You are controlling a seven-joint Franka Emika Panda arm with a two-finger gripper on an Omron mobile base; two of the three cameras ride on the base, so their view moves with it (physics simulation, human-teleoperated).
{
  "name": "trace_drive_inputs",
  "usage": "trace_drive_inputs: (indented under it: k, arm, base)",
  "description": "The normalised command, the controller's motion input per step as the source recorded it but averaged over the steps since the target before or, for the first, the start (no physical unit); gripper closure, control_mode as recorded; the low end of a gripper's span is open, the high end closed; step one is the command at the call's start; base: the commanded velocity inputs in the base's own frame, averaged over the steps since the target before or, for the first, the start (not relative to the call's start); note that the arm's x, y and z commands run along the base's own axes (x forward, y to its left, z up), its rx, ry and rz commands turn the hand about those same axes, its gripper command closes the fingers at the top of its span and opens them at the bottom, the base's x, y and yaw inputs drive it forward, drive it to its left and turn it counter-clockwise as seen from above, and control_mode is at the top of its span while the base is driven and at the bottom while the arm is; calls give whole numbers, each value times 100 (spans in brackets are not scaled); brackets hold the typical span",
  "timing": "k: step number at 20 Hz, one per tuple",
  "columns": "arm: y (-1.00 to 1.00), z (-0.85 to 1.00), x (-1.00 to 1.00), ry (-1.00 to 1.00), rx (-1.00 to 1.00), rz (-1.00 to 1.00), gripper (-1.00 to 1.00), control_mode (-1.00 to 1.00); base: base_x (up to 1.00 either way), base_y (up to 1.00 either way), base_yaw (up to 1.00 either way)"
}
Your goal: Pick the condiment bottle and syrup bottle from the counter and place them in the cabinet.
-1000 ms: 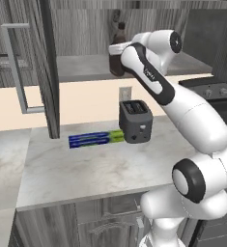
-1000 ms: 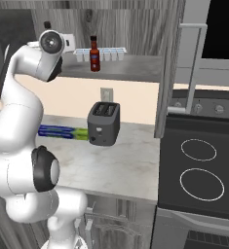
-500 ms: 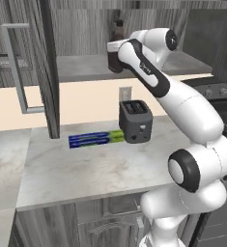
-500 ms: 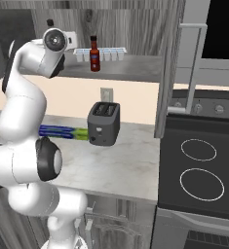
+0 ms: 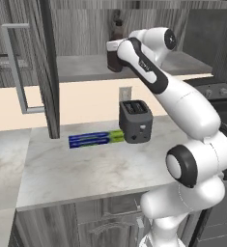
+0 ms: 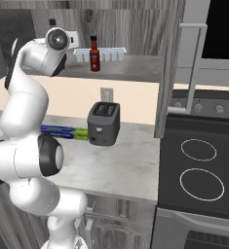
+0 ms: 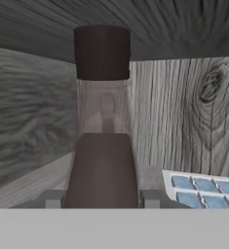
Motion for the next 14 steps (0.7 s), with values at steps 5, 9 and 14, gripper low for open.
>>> trace_drive_inputs:
  k: [5, 9, 14]
  arm:
    - [2, -20, 11, -2, 0, 0, -100, -100]
    - [0, -3, 0, -6, 0, 0, -100, -100]
    - [0, 0, 0, -8, 0, 0, -100, -100]
  base:
    - [0, 0, 0]
    - [0, 0, 0]
    - [0, 0, 0]
